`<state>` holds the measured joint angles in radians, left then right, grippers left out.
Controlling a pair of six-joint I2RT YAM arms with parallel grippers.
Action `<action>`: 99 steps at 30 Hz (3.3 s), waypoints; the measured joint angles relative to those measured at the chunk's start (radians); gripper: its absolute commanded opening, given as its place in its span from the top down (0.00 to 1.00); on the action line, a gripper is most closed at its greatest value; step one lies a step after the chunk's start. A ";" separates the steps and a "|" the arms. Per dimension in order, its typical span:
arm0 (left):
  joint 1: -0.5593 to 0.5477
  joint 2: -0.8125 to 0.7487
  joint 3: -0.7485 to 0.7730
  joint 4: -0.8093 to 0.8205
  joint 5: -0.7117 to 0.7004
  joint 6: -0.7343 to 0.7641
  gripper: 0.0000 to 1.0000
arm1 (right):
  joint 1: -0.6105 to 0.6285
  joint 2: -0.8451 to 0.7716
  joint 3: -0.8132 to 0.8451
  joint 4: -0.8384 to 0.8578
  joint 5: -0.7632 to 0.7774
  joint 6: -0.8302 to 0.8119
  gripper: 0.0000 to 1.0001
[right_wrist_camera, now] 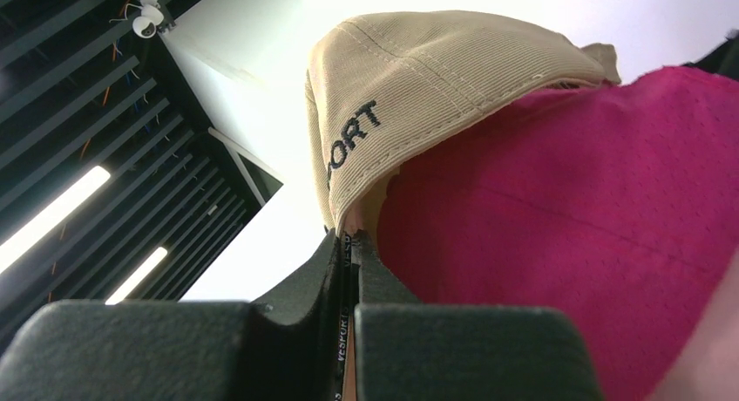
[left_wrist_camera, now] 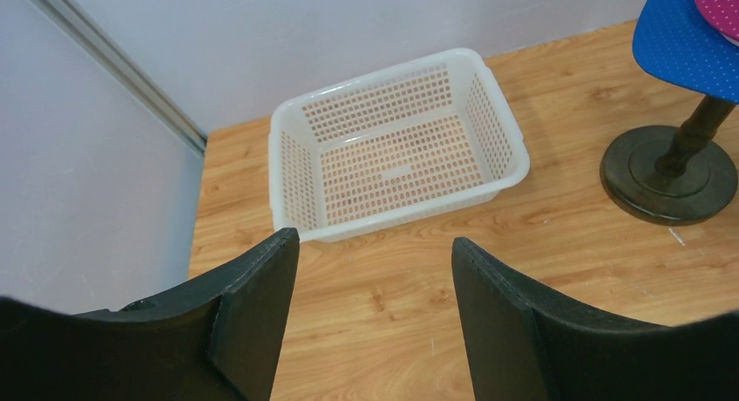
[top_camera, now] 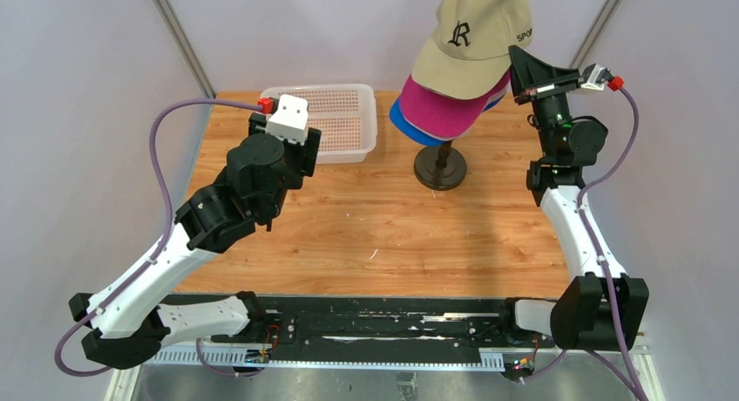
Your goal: Stack the hats
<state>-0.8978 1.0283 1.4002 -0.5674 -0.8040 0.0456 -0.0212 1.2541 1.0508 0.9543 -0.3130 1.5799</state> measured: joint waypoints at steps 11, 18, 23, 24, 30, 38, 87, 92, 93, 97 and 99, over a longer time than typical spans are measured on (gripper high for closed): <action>0.000 -0.011 -0.010 0.000 0.016 -0.009 0.31 | 0.000 -0.090 -0.177 0.060 0.027 -0.007 1.00; 0.000 -0.011 -0.010 0.000 0.016 -0.008 0.31 | 0.000 -0.084 -0.203 0.091 0.029 -0.010 1.00; 0.000 -0.011 -0.010 0.000 0.016 -0.008 0.31 | 0.010 -0.052 -0.203 0.115 0.029 -0.015 1.00; 0.000 -0.011 -0.010 0.000 0.016 -0.008 0.31 | 0.016 -0.044 -0.203 0.117 0.029 -0.019 1.00; 0.000 -0.002 -0.010 0.005 0.016 -0.004 0.31 | 0.048 -0.008 -0.203 0.131 0.034 -0.039 1.00; 0.000 0.066 0.034 0.008 0.039 0.001 0.31 | 0.068 0.005 -0.232 0.163 0.054 -0.060 1.00; 0.046 0.798 0.916 0.242 0.565 0.097 0.24 | 0.089 -0.025 -0.291 0.145 0.091 -0.138 1.00; 0.046 0.806 0.893 0.281 0.625 0.096 0.24 | 0.089 -0.025 -0.291 0.144 0.088 -0.142 1.00; 0.046 0.805 0.886 0.298 0.629 0.096 0.24 | 0.089 -0.025 -0.291 0.145 0.087 -0.142 1.00; 0.046 0.792 0.832 0.339 0.629 0.097 0.23 | 0.089 -0.025 -0.291 0.145 0.079 -0.143 1.00; 0.046 0.780 0.790 0.356 0.608 0.097 0.23 | 0.089 -0.024 -0.291 0.145 0.077 -0.143 1.00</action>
<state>-0.8520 1.8084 2.1902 -0.2111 -0.1963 0.1425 0.0677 1.2297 0.7601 1.0996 -0.2363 1.4368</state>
